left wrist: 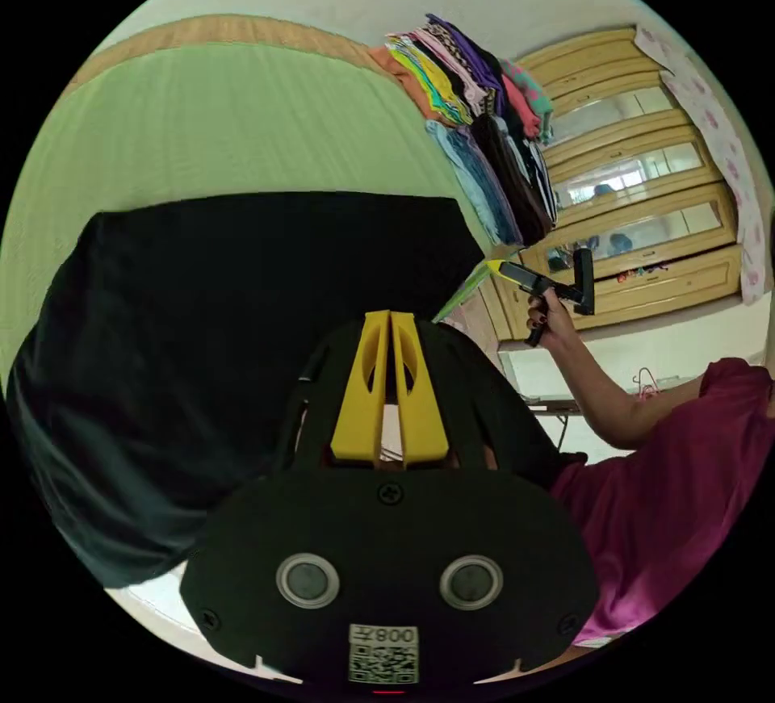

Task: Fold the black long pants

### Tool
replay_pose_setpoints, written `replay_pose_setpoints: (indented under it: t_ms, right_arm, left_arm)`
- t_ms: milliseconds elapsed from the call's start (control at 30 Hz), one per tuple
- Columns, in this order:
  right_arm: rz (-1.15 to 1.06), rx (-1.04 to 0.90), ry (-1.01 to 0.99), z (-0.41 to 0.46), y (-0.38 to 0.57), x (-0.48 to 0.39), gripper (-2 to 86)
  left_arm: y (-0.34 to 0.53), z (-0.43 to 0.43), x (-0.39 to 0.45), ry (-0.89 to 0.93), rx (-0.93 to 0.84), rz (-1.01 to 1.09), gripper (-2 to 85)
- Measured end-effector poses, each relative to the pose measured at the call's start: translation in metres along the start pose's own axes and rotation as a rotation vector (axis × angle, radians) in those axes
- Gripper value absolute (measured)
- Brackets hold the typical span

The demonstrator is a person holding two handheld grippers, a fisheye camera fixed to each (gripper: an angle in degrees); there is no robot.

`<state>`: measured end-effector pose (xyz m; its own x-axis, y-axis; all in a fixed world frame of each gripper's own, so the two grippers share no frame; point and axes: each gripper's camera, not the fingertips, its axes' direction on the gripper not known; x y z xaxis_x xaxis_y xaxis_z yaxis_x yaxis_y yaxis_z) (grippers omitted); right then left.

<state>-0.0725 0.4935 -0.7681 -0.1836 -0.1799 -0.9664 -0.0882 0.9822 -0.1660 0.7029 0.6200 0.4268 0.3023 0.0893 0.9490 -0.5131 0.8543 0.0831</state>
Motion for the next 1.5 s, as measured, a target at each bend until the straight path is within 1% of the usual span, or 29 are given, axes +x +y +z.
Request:
replay_pose_setpoints:
  t_ms: [67,167,267,467,667,767,933,1000,1067,1167,1367,1500]
  right_arm:
    - [0.024,0.021,0.034,-0.001,0.005,0.020,7.3]
    - [0.032,0.039,0.077,0.004,0.010,0.042,8.1]
    - [0.018,0.036,0.069,0.016,0.013,0.058,8.1]
    - [-0.021,0.034,0.068,0.037,0.024,0.082,7.8]
    - [-0.021,0.044,0.038,0.041,0.041,0.110,8.0]
    - [-0.048,0.044,0.059,0.046,0.046,0.115,7.9]
    - [-0.076,0.044,0.054,0.054,0.053,0.123,7.2]
    - [-0.053,0.050,0.016,0.055,0.055,0.135,7.0]
    - [-0.037,0.058,-0.018,0.056,0.057,0.144,6.6]
    - [-0.014,0.068,-0.041,0.057,0.059,0.156,4.9]
    - [0.007,0.049,-0.097,0.060,0.053,0.173,2.7]
    - [0.051,0.082,-0.173,0.050,0.048,0.188,2.2]
  left_arm:
    - [-0.058,0.034,0.040,0.019,-0.066,0.089,2.3]
    - [-0.122,0.071,0.087,0.024,-0.134,0.172,3.8]
    - [-0.177,0.099,0.128,0.019,-0.183,0.236,5.1]
    - [-0.266,0.139,0.193,-0.023,-0.240,0.314,6.6]
    - [-0.342,0.169,0.245,-0.069,-0.260,0.355,7.6]
    - [-0.375,0.184,0.269,-0.090,-0.269,0.372,8.0]
    - [-0.422,0.215,0.305,-0.114,-0.305,0.401,8.2]
    - [-0.435,0.228,0.317,-0.133,-0.343,0.412,7.7]
    - [-0.447,0.236,0.330,-0.144,-0.339,0.438,6.7]
    - [-0.455,0.243,0.344,-0.153,-0.354,0.472,4.6]
    - [-0.473,0.245,0.357,-0.149,-0.371,0.467,2.1]
    - [-0.480,0.234,0.362,-0.137,-0.336,0.477,1.7]
